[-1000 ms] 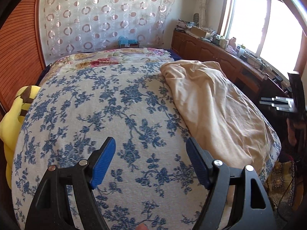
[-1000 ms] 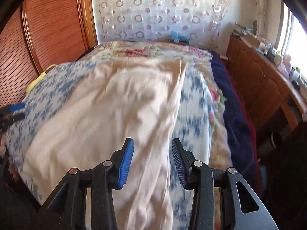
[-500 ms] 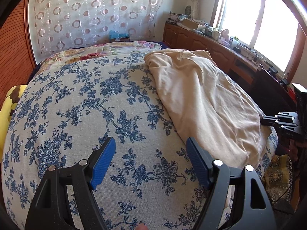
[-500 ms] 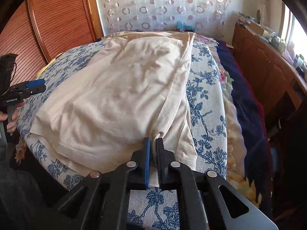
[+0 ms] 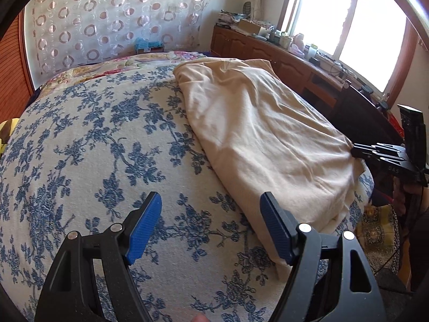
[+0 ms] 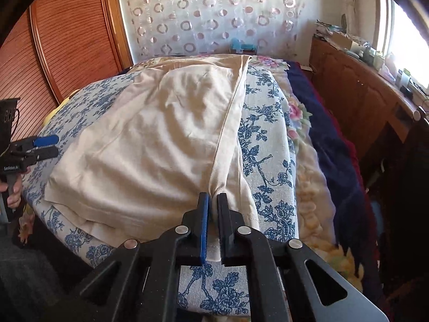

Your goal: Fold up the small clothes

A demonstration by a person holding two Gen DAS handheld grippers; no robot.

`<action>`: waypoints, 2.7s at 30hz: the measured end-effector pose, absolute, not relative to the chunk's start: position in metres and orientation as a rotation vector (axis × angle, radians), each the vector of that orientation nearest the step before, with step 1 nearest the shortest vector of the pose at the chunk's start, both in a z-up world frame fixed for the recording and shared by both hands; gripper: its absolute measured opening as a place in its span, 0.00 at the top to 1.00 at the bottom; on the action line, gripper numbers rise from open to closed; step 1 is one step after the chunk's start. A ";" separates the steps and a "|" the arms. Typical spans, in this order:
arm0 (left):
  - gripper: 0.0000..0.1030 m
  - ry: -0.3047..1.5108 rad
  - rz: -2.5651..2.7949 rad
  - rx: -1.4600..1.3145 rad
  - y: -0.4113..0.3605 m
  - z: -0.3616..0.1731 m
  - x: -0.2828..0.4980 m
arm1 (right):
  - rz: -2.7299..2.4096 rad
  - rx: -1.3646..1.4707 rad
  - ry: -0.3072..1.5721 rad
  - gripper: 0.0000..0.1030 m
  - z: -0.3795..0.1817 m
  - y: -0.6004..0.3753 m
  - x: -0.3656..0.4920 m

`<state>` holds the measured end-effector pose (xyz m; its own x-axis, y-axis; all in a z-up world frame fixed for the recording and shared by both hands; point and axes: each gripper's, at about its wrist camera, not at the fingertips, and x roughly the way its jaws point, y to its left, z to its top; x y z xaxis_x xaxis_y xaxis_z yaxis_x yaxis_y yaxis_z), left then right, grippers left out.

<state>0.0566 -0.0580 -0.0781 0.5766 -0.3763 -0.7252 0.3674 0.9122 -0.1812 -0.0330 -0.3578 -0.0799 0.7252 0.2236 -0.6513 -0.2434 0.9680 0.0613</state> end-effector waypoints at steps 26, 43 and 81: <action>0.35 0.901 -0.537 0.062 -0.099 -0.092 0.044 | 0.295 -0.055 0.734 0.64 -0.092 -0.341 -0.022; 0.94 0.736 -0.624 0.029 -0.097 -0.027 0.035 | 0.384 0.007 0.510 0.94 -0.011 -0.344 -0.046; 0.94 0.552 -0.496 -0.005 -0.025 0.074 0.047 | 0.436 -0.098 0.330 0.95 0.108 -0.306 -0.044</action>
<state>0.0468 -0.0247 0.0736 0.7367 -0.4533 -0.5018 0.4505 0.8824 -0.1357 -0.0442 -0.3059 0.1077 0.8544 0.3978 -0.3344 -0.4293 0.9029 -0.0227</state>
